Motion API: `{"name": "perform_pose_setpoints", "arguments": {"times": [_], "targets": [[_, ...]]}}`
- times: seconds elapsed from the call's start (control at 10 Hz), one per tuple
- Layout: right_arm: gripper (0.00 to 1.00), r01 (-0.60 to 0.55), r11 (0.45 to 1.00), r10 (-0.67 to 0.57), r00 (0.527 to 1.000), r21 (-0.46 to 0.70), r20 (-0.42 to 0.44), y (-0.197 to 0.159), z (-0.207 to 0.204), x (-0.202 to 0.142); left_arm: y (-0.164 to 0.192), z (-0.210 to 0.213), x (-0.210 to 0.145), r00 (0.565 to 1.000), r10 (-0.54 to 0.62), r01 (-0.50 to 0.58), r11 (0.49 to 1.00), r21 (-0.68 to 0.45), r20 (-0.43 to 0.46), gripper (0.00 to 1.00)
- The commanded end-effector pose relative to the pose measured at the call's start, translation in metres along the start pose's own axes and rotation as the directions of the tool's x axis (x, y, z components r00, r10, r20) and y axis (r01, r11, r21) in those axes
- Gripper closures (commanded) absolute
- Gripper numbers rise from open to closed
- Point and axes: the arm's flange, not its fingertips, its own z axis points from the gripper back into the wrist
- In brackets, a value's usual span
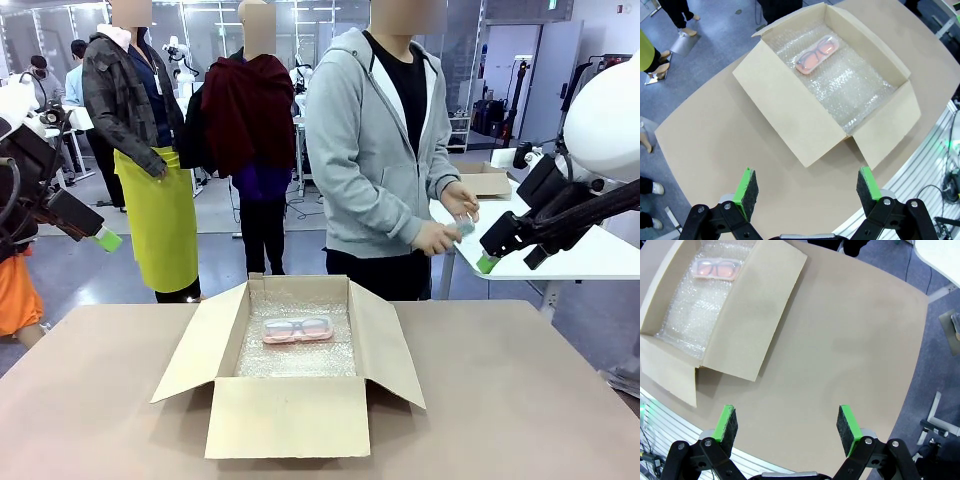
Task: Pack the glasses set securely to prepare it for shipping.
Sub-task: Put the Glasses case from the right side of the table into the Package Box.
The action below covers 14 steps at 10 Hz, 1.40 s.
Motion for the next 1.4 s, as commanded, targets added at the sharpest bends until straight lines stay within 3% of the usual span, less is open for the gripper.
{"name": "perform_pose_setpoints", "arguments": {"times": [0.0, 1.2, 1.3], "targets": [[0.00, -0.011, 1.000, 0.011, 1.000, -0.002, 0.002, 0.000, 0.001, 0.002, 0.000, 0.002, 0.000, 1.000, -0.003, 0.003, 1.000, -0.012, 0.009, 0.00], [0.00, 0.000, 1.000, 0.000, 1.000, 0.000, 0.000, 0.000, 0.000, 0.000, 0.000, 0.002, 0.000, 1.000, -0.003, 0.003, 1.000, -0.012, 0.009, 0.00], [0.00, 0.036, 0.999, -0.035, 0.998, 0.006, -0.056, -0.012, -0.004, 0.010, 0.000, 0.002, 0.000, 1.000, -0.003, 0.003, 1.000, -0.012, 0.009, 0.00]]}}
